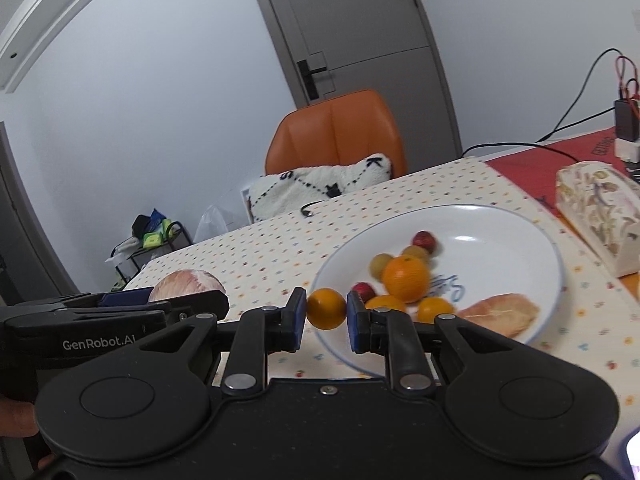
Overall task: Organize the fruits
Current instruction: 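Carry the pomelo segment and small orange into the bowl and open both grippers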
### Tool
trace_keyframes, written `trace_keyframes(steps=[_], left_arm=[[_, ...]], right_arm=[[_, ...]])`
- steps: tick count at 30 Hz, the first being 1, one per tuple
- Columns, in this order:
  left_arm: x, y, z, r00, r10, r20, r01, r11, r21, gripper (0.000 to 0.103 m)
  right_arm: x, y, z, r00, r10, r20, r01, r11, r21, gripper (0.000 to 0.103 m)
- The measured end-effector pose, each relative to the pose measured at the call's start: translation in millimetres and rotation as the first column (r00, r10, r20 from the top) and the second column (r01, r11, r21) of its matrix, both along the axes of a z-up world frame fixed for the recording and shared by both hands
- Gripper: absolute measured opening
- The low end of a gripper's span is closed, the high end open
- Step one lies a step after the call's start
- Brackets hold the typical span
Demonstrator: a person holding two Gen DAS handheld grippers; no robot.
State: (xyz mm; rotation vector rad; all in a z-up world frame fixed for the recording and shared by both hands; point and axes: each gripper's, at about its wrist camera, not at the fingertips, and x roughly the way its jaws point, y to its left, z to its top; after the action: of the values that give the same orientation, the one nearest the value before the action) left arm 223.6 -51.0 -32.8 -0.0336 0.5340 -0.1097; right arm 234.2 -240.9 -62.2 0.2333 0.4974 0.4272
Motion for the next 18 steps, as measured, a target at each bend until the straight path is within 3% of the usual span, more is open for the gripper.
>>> trace_keyframes(steps=[18], left_arm=[[22.9, -63.2, 2.4, 0.996, -0.090, 0.000, 0.090, 0.996, 0.016, 0.088]], right_arm=[[4.8, -73.0, -12.2, 0.992, -0.122, -0.021, 0.123, 0.992, 0.037, 0.020]])
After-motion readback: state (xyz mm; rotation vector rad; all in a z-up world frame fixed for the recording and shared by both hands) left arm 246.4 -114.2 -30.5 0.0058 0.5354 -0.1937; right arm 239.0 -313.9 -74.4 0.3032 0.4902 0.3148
